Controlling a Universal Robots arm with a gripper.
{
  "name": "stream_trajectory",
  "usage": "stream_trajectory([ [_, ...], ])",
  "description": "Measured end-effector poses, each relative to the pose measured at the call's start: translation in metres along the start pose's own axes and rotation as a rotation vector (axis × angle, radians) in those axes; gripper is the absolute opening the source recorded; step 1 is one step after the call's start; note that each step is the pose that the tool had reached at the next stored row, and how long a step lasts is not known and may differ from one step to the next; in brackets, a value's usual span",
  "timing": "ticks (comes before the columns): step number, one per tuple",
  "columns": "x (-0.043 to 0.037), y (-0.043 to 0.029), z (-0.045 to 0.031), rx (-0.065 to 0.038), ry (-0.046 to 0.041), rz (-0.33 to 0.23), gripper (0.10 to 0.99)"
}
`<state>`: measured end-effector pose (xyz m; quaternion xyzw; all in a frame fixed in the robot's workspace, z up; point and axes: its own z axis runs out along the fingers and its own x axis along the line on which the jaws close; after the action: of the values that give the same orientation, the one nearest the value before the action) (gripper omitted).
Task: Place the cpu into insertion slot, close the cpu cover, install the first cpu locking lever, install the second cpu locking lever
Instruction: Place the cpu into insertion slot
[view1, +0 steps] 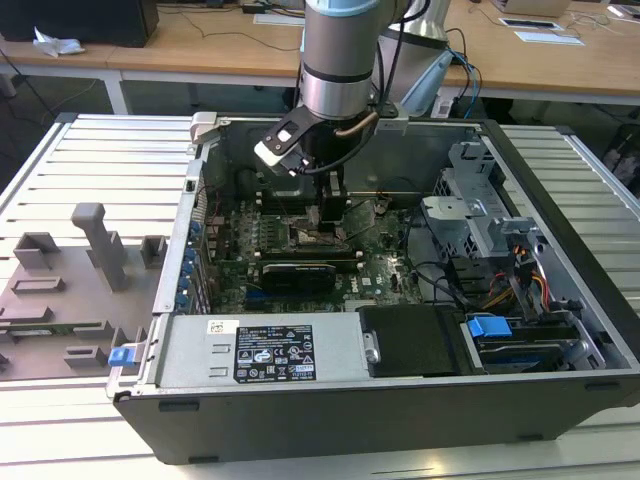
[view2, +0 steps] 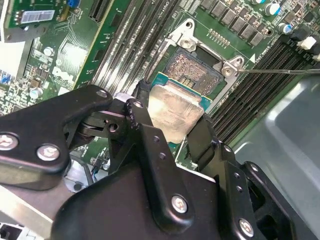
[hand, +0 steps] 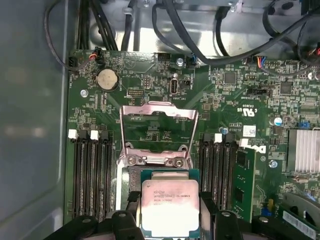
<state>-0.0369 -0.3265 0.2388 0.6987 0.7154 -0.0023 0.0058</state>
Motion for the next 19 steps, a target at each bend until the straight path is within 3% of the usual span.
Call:
stream_trajectory([
  [3,0.0033,-0.0034,0.0029,0.000,0.0008,0.018,0.545],
  [7,0.0097,-0.0047,0.0129,0.000,0.0013,0.025,0.545],
  [19,0.0104,-0.0100,0.0341,0.000,0.0013,0.028,0.545],
])
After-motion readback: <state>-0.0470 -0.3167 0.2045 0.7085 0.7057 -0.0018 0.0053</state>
